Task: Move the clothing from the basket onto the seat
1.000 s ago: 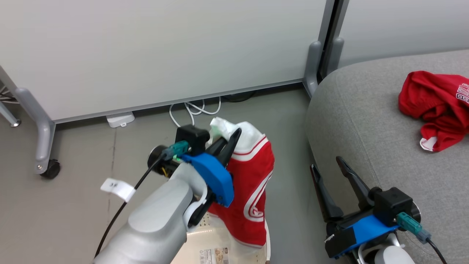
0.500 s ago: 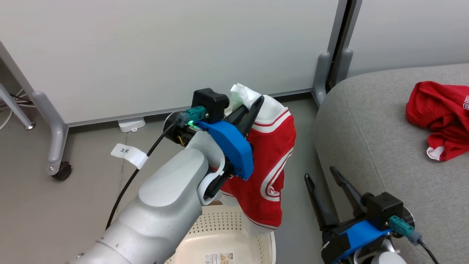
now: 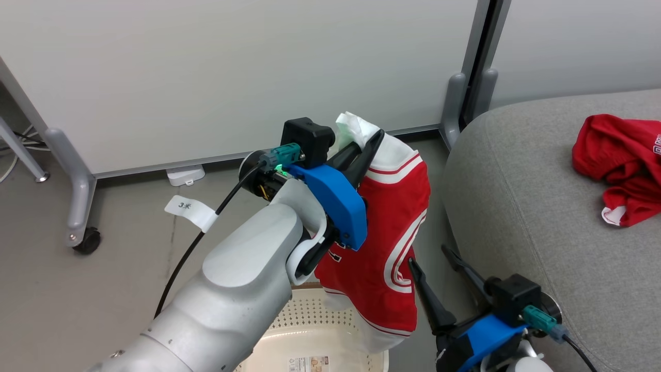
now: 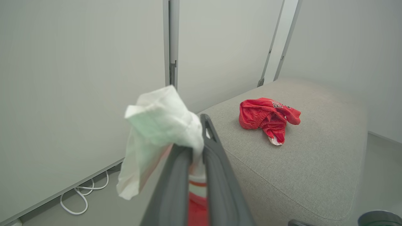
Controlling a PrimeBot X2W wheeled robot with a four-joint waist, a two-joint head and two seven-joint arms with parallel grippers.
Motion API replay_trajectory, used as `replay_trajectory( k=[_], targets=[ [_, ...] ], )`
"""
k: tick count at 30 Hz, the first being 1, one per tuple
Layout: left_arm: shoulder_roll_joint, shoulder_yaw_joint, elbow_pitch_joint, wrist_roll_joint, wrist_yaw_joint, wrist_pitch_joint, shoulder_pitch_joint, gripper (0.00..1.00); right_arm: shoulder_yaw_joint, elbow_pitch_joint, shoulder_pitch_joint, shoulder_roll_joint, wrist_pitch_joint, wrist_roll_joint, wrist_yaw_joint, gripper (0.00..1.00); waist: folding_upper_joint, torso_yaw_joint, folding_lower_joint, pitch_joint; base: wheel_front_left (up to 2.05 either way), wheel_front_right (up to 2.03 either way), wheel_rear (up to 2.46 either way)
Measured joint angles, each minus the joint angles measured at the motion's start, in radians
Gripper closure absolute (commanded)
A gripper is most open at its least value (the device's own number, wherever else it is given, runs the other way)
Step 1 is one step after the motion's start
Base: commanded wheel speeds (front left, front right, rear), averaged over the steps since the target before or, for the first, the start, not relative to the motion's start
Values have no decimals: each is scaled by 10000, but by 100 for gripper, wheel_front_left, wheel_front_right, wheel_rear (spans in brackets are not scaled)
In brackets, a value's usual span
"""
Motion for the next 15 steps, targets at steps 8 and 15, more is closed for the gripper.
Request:
replay_trajectory(
  k=[8,15],
  targets=[
    [-33,-190,2,-102,73,-75,0,100,732,867,-895,-2,311,165,0,0,0,-34,0,68,0,0,0],
    [-38,-376,-38,-236,84,-77,-26,100,1152,2042,-1982,2,435,372,0,0,-1,-62,0,108,0,0,0]
  ],
)
